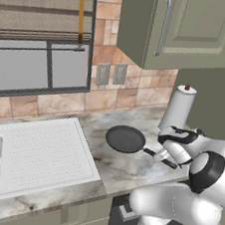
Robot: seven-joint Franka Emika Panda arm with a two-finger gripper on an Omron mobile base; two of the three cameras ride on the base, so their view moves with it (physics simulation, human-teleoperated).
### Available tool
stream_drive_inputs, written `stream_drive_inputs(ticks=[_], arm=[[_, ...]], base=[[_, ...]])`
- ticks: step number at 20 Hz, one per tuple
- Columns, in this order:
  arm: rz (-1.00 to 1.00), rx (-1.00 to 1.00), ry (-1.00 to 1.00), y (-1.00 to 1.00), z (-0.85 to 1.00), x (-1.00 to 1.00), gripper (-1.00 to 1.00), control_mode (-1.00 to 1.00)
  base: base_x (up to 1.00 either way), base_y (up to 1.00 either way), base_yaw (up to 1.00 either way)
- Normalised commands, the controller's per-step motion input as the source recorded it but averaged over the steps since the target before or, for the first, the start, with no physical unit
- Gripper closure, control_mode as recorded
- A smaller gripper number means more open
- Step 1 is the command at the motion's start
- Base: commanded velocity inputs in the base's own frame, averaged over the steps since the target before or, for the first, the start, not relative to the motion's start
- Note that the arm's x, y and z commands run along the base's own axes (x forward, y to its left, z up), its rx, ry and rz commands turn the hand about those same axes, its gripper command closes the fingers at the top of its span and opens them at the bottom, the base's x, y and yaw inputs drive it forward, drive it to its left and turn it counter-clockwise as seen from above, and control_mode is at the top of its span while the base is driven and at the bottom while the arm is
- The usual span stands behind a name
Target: Retrieve the pan from the cabinet, then place the raw meat into the pan to avoid contamination.
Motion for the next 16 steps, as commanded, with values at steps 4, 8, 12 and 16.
stream_drive_inputs(ticks=[4,8,12,16], arm=[[-0.06,0.00,0.00,0.00,0.47,0.00,-1.00,-1.00],[-0.07,0.00,0.05,0.00,0.42,-0.02,-1.00,-1.00],[-0.12,0.00,0.11,-0.01,0.24,-0.08,-1.00,-1.00],[-0.20,-0.02,0.16,-0.11,0.08,-0.02,-1.00,-1.00]], base=[[0.00,0.00,0.00],[0.00,0.00,0.00],[0.00,0.00,0.00],[0.00,0.00,0.00]])
